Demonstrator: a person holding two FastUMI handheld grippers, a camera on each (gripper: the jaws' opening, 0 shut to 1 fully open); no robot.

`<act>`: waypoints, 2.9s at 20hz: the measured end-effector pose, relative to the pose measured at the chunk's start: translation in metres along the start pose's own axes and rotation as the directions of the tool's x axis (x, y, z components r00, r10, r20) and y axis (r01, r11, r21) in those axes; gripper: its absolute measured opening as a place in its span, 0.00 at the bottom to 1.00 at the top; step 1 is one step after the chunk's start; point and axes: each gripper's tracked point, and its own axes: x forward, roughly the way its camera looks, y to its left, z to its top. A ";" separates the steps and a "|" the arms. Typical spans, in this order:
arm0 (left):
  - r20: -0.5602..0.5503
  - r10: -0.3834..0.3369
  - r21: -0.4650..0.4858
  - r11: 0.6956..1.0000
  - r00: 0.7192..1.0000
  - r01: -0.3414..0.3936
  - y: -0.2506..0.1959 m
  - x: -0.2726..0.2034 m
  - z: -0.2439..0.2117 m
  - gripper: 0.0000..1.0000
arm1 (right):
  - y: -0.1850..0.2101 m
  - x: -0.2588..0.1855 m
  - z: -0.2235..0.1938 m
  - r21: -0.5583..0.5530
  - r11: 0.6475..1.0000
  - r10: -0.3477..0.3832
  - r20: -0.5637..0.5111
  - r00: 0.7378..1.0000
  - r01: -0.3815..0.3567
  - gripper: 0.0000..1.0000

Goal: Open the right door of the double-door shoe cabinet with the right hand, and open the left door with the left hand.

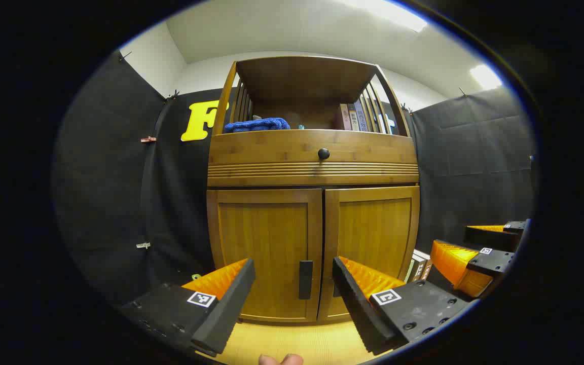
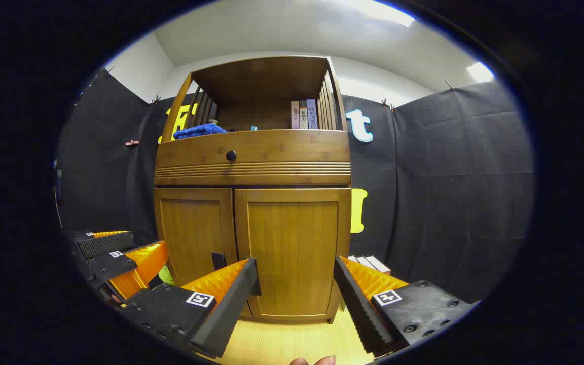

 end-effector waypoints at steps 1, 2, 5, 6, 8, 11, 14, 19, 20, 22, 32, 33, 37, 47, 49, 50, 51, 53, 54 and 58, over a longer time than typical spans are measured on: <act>-0.001 0.001 -0.005 1.000 1.000 -0.001 0.001 0.001 0.000 0.96 | 0.000 -0.001 0.000 -0.005 1.000 -0.003 0.001 1.000 0.003 1.00; -0.003 0.001 -0.009 1.000 1.000 -0.002 0.001 0.002 0.000 0.98 | -0.001 -0.001 -0.002 -0.009 1.000 -0.004 0.000 1.000 0.004 0.98; -0.013 0.008 -0.005 1.000 1.000 -0.008 0.003 0.005 -0.002 0.96 | -0.004 -0.002 -0.005 -0.008 1.000 -0.004 -0.005 1.000 0.004 0.95; -0.015 0.011 -0.002 1.000 1.000 -0.011 0.002 0.006 -0.003 0.96 | -0.005 -0.003 -0.004 -0.007 1.000 -0.006 -0.003 1.000 0.006 0.98; -0.019 0.013 -0.005 1.000 1.000 -0.013 0.001 0.007 -0.003 0.96 | -0.007 -0.003 -0.003 -0.005 1.000 -0.009 -0.001 1.000 0.009 0.98; -0.010 0.019 -0.002 1.000 1.000 -0.019 0.003 0.007 -0.002 0.98 | -0.009 -0.002 -0.003 0.001 1.000 -0.013 0.002 1.000 0.013 0.98; -0.011 0.015 -0.003 1.000 1.000 -0.015 0.001 0.007 -0.003 0.96 | -0.010 -0.001 -0.004 -0.005 1.000 -0.015 0.001 1.000 0.015 0.98; 0.001 0.014 0.006 1.000 1.000 -0.014 0.001 0.008 -0.001 0.96 | -0.006 0.001 0.001 -0.006 1.000 -0.008 0.015 1.000 0.008 0.98; 0.002 0.013 0.004 1.000 1.000 -0.013 0.001 0.008 -0.002 0.96 | -0.005 0.002 0.002 -0.003 1.000 -0.006 0.019 1.000 0.007 0.98; 0.003 0.012 0.001 1.000 1.000 -0.012 0.003 0.008 -0.003 0.96 | 0.001 0.008 0.003 -0.002 1.000 0.001 0.023 1.000 -0.001 0.98; 0.011 0.003 0.023 1.000 1.000 -0.003 0.039 0.021 -0.004 0.96 | 0.063 0.077 -0.030 -0.040 0.997 0.071 0.038 0.997 -0.069 0.98; 0.008 0.002 0.023 1.000 1.000 -0.003 0.043 0.022 -0.004 0.96 | 0.070 0.086 -0.042 -0.008 0.997 0.080 0.020 0.997 -0.080 0.98; -0.009 0.011 0.014 1.000 1.000 -0.011 0.062 0.021 -0.015 0.96 | 0.081 0.125 -0.101 0.056 0.997 0.065 -0.092 0.994 -0.060 0.98; -0.030 0.049 0.016 0.999 0.998 -0.048 0.099 0.016 -0.026 0.96 | 0.095 0.197 -0.172 0.042 0.998 0.046 -0.233 0.971 -0.038 0.63; -0.035 0.053 0.024 0.998 0.998 -0.052 0.100 0.015 -0.026 0.96 | 0.100 0.201 -0.183 0.071 0.997 0.058 -0.271 0.961 -0.040 0.56; -0.035 0.055 0.030 0.998 0.998 -0.054 0.100 0.012 -0.026 0.96 | 0.101 0.197 -0.181 0.083 0.996 0.059 -0.290 0.955 -0.037 0.49; -0.035 0.057 0.033 0.998 0.998 -0.056 0.100 0.012 -0.025 0.96 | 0.100 0.200 -0.178 0.074 0.997 0.054 -0.269 0.962 -0.035 0.43; -0.034 0.057 0.024 0.998 0.998 -0.056 0.097 0.010 -0.022 0.96 | 0.099 0.199 -0.179 0.019 0.998 0.060 -0.260 0.964 -0.057 0.31; -0.033 0.057 0.021 0.998 0.998 -0.056 0.095 0.008 -0.022 0.96 | 0.099 0.196 -0.179 0.018 0.998 0.071 -0.262 0.963 -0.068 0.25; -0.028 0.058 0.025 0.998 0.998 -0.058 0.087 0.004 -0.018 0.96 | 0.097 0.172 -0.178 0.075 0.991 0.128 -0.250 0.960 -0.113 0.25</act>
